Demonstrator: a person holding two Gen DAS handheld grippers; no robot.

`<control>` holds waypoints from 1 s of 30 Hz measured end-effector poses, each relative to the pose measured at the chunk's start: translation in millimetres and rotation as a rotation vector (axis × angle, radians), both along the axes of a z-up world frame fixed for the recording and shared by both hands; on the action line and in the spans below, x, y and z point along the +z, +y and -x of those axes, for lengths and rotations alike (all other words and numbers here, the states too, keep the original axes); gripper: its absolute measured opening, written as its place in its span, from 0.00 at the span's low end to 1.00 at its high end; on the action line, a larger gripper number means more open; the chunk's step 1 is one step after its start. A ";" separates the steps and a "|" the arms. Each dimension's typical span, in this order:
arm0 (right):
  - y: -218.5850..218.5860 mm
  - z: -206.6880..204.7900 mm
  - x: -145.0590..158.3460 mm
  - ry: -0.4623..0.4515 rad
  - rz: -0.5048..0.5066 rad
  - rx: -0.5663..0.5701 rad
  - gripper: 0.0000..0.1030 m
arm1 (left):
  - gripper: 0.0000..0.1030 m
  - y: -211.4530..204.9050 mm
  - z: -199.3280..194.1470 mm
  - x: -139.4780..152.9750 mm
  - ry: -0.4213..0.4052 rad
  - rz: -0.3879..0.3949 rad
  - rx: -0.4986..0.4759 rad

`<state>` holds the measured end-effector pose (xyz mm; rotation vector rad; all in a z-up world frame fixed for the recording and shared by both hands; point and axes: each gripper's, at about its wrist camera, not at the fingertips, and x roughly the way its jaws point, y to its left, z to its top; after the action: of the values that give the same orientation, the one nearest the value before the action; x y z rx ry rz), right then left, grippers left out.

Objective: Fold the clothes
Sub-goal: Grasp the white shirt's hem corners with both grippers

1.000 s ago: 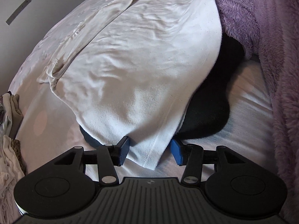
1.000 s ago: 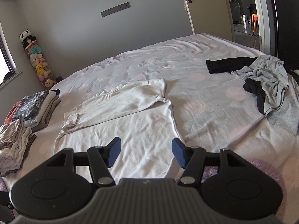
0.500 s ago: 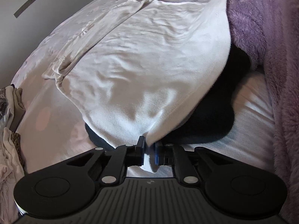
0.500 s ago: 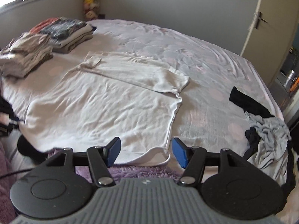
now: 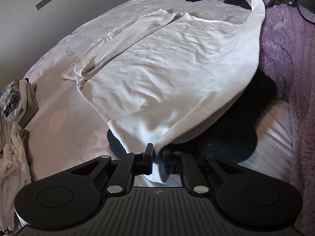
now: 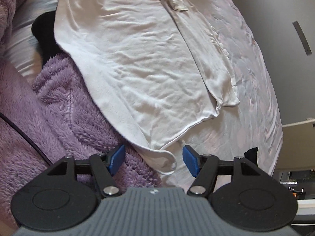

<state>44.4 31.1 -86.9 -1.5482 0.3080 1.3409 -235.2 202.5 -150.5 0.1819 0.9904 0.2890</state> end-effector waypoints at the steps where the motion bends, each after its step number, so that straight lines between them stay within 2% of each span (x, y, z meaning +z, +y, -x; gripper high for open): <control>1: 1.8 0.9 -0.3 -0.029 0.014 0.021 0.64 | 0.06 0.5 0.2 0.0 -0.001 0.002 0.003; 3: 4.1 0.3 -4.6 -0.107 0.045 0.057 0.61 | 0.06 1.4 0.3 -0.5 -0.001 0.005 0.006; 4: 5.4 -1.7 -7.5 -0.122 0.066 0.064 0.56 | 0.06 1.3 0.1 -0.7 -0.001 0.005 0.005; 6: 7.3 -5.4 -13.4 -0.088 0.095 0.069 0.48 | 0.06 0.9 -0.2 -1.0 0.001 0.003 0.003; 7: 8.2 -6.5 -17.1 -0.067 0.104 0.070 0.40 | 0.06 1.2 0.1 -1.1 0.000 0.002 0.004; 10: 11.0 -7.3 -24.8 -0.054 0.098 0.080 0.35 | 0.06 2.8 0.7 -0.9 -0.002 0.005 0.011; 11: 11.3 -7.5 -26.4 -0.044 0.099 0.075 0.24 | 0.06 3.4 1.1 -0.7 -0.004 0.006 0.015; 13: 11.2 -8.0 -28.9 -0.017 0.106 0.057 0.12 | 0.06 5.3 2.5 0.4 -0.012 0.011 0.027; 17: 2.6 -4.9 -23.7 -0.032 0.043 0.029 0.11 | 0.05 9.4 7.1 8.9 -0.055 0.000 0.060; 22: -11.2 -7.2 1.3 -0.059 -0.120 -0.070 0.10 | 0.04 20.3 15.0 48.5 -0.180 -0.020 0.125; 25: -15.4 -8.2 20.1 -0.086 -0.214 -0.109 0.10 | 0.04 19.6 13.6 79.3 -0.242 -0.081 0.123; 30: -22.4 -9.7 51.3 -0.130 -0.369 -0.174 0.10 | 0.04 3.8 6.0 123.8 -0.298 -0.226 0.090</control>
<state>54.2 8.8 -35.6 -1.2600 0.1030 1.0858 -241.2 206.4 -26.8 0.2912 0.6701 0.4961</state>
